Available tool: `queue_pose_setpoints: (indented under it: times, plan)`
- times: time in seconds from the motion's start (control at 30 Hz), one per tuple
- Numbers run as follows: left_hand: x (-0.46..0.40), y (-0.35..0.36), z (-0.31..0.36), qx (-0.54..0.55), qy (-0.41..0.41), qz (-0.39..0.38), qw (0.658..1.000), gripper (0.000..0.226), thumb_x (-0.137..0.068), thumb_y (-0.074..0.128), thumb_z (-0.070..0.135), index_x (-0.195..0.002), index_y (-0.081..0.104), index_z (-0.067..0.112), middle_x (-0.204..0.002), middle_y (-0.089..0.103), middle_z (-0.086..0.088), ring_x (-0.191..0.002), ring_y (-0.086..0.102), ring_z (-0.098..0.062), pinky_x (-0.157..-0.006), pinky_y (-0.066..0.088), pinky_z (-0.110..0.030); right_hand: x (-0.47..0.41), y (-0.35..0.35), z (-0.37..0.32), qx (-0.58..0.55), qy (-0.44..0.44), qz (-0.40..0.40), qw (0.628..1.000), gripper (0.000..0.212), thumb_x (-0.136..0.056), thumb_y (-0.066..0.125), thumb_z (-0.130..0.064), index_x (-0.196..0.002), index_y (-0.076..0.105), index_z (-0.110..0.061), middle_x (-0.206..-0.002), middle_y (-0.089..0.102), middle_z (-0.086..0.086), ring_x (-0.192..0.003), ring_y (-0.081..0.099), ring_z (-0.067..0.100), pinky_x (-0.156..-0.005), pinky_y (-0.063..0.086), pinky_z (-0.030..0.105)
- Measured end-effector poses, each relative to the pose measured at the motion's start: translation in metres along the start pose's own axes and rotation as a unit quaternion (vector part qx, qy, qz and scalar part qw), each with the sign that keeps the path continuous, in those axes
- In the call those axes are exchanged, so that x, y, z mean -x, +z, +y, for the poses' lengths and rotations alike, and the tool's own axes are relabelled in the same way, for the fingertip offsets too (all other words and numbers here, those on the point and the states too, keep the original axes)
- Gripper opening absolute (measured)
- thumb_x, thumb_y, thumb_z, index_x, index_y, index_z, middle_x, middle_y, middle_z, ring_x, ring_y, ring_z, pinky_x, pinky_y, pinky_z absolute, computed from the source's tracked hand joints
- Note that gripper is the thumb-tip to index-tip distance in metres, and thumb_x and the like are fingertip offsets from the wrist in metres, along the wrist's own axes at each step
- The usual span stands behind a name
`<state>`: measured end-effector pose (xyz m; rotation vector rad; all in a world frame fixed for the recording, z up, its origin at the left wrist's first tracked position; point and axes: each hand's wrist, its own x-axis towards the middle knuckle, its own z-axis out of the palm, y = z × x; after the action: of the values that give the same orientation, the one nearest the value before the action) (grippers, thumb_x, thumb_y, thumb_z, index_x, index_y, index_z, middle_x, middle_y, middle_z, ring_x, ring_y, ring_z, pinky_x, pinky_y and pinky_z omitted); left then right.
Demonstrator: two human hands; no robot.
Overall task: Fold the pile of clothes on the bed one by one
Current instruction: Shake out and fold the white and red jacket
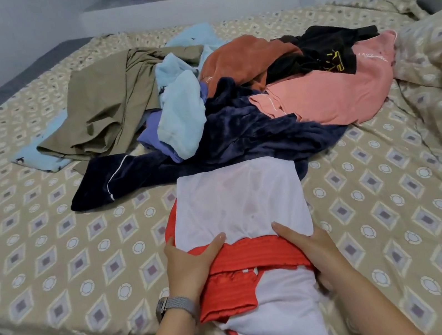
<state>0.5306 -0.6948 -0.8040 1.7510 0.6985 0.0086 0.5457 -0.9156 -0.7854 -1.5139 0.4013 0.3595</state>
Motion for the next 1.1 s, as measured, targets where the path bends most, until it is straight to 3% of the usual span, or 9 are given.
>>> queue_pose_setpoints:
  times: [0.17, 0.3, 0.37, 0.47, 0.53, 0.63, 0.8, 0.97, 1.1]
  plan:
    - [-0.015, 0.0, -0.002, -0.022, 0.051, -0.054, 0.997, 0.102, -0.045, 0.087, 0.065, -0.134, 0.045, 0.035, -0.126, 0.06, 0.017, -0.113, 0.06, -0.006, -0.097, 0.05, -0.039, -0.016, -0.003, 0.005, 0.015, -0.021, -0.006, 1.0, 0.084, -0.044, 0.088, -0.057, -0.12, 0.059, -0.037, -0.109, 0.071, -0.016, -0.098, 0.068, 0.006, -0.087, 0.055, 0.031]
    - [-0.022, 0.0, 0.006, -0.01, 0.053, -0.078, 0.996, 0.11, -0.044, 0.087, 0.054, -0.141, 0.037, 0.037, -0.134, 0.052, 0.023, -0.121, 0.052, 0.001, -0.105, 0.044, -0.038, -0.033, -0.004, 0.003, 0.071, -0.012, -0.002, 0.997, 0.105, -0.034, 0.084, -0.063, -0.13, 0.049, -0.04, -0.122, 0.063, -0.02, -0.11, 0.061, 0.004, -0.096, 0.052, 0.036]
    - [-0.017, 0.002, 0.01, -0.014, 0.06, -0.075, 0.995, 0.112, -0.046, 0.087, 0.052, -0.144, 0.035, 0.036, -0.139, 0.048, 0.022, -0.126, 0.048, 0.001, -0.108, 0.04, -0.036, -0.032, -0.004, 0.001, 0.085, -0.006, -0.005, 0.996, 0.104, -0.036, 0.087, -0.061, -0.13, 0.048, -0.041, -0.121, 0.063, -0.02, -0.109, 0.062, 0.002, -0.095, 0.053, 0.037]
    - [-0.002, -0.001, 0.023, -0.003, 0.05, -0.042, 0.998, 0.106, -0.051, 0.091, 0.043, -0.142, 0.036, 0.039, -0.134, 0.047, 0.032, -0.123, 0.044, 0.013, -0.099, 0.037, -0.007, -0.018, 0.003, -0.016, 0.096, -0.01, -0.011, 0.995, 0.096, -0.044, 0.088, -0.054, -0.13, 0.047, -0.044, -0.122, 0.062, -0.022, -0.108, 0.062, -0.001, -0.094, 0.053, 0.037]
    - [0.011, -0.01, 0.037, 0.015, 0.035, -0.018, 0.999, 0.1, -0.055, 0.093, 0.035, -0.137, 0.036, 0.043, -0.128, 0.045, 0.04, -0.118, 0.042, 0.021, -0.091, 0.034, 0.003, -0.005, 0.012, -0.037, 0.124, -0.012, -0.011, 0.992, 0.097, -0.045, 0.089, -0.053, -0.131, 0.045, -0.044, -0.124, 0.06, -0.022, -0.111, 0.06, -0.001, -0.095, 0.053, 0.038]
    - [0.031, -0.042, 0.068, 0.041, -0.006, 0.009, 0.999, 0.093, -0.06, 0.089, 0.03, -0.137, 0.039, 0.04, -0.129, 0.049, 0.035, -0.119, 0.046, 0.015, -0.099, 0.039, -0.013, 0.012, 0.028, -0.079, 0.171, -0.005, -0.039, 0.985, 0.094, -0.045, 0.089, -0.051, -0.129, 0.046, -0.046, -0.124, 0.059, -0.021, -0.114, 0.059, 0.002, -0.097, 0.052, 0.04]
    - [0.056, -0.121, 0.115, 0.076, -0.056, 0.082, 0.992, 0.098, -0.054, 0.089, 0.041, -0.139, 0.04, 0.039, -0.132, 0.053, 0.025, -0.121, 0.05, 0.004, -0.107, 0.042, -0.039, 0.029, 0.092, -0.153, 0.219, 0.001, -0.134, 0.966, 0.1, -0.047, 0.091, -0.046, -0.134, 0.042, -0.042, -0.13, 0.055, -0.019, -0.118, 0.055, 0.002, -0.1, 0.048, 0.038]
    - [0.052, -0.221, 0.139, 0.097, -0.06, 0.167, 0.979, 0.098, -0.056, 0.093, 0.031, -0.138, 0.041, 0.039, -0.129, 0.053, 0.027, -0.117, 0.05, 0.009, -0.105, 0.043, -0.036, 0.046, 0.199, -0.191, 0.223, -0.015, -0.22, 0.949, 0.088, -0.054, 0.095, -0.027, -0.124, 0.045, -0.046, -0.123, 0.058, -0.021, -0.112, 0.057, -0.002, -0.091, 0.048, 0.027]
    - [0.035, -0.302, 0.128, 0.115, -0.062, 0.214, 0.968, 0.1, -0.049, 0.092, 0.042, -0.135, 0.042, 0.042, -0.126, 0.055, 0.029, -0.117, 0.051, 0.009, -0.1, 0.043, -0.028, 0.058, 0.295, -0.193, 0.222, -0.021, -0.25, 0.942, 0.096, -0.045, 0.09, -0.042, -0.129, 0.044, -0.042, -0.125, 0.058, -0.022, -0.113, 0.056, -0.004, -0.092, 0.048, 0.027]
